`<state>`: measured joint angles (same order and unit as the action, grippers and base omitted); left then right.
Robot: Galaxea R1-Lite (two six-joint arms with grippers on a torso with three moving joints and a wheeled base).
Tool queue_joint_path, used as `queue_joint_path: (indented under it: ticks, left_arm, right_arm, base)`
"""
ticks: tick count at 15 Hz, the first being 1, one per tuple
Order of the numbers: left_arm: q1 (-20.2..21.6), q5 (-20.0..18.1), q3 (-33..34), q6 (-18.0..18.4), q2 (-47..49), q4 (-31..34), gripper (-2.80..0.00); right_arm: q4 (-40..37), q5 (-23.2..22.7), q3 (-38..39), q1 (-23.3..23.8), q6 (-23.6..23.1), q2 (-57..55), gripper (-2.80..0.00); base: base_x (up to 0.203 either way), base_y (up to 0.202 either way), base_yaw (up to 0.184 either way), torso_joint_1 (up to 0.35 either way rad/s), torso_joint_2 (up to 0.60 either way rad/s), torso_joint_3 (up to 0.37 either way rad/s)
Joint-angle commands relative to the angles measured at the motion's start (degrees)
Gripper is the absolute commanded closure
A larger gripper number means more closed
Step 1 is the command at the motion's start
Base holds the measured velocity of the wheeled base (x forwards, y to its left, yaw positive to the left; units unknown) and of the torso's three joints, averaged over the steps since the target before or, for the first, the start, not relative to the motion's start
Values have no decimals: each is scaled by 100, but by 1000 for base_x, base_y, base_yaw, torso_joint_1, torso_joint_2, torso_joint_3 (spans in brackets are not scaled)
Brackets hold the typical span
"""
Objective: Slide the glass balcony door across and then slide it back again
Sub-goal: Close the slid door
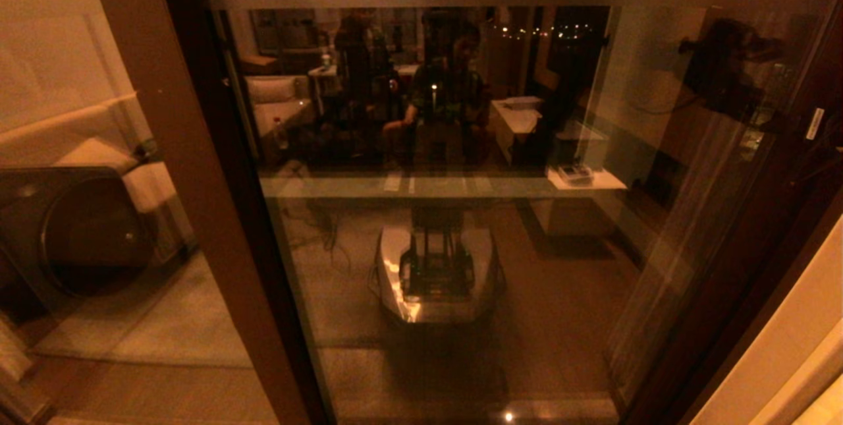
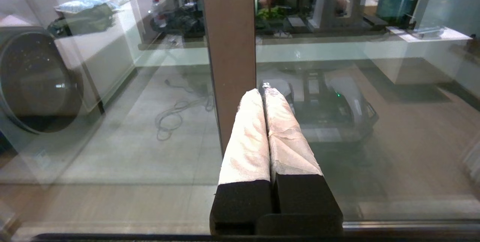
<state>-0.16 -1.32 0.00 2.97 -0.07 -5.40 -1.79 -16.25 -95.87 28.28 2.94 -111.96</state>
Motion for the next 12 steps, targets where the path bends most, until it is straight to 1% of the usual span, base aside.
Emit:
queue_joint_path:
  ticks: [1, 5, 9, 12]
  left_arm:
    - [-2, 0, 202, 1, 7, -5, 0]
    - [-2, 0, 198, 1, 7, -5, 0]
    - [-2, 0, 194, 1, 7, -5, 0]
    - [-2, 0, 202, 1, 7, -5, 0]
  right_arm:
    - [3, -17, -29, 2, -3, -69, -280]
    - [169, -19, -63, 2, -4, -195, -280]
    - [179, -19, -134, 2, -4, -318, -280]
    - [176, -21, -41, -5, -10, -184, -280]
  base:
    - [0, 0, 0, 0, 0, 0]
    - [0, 0, 0, 0, 0, 0]
    - [0, 0, 0, 0, 0, 0]
    - [0, 0, 0, 0, 0, 0]
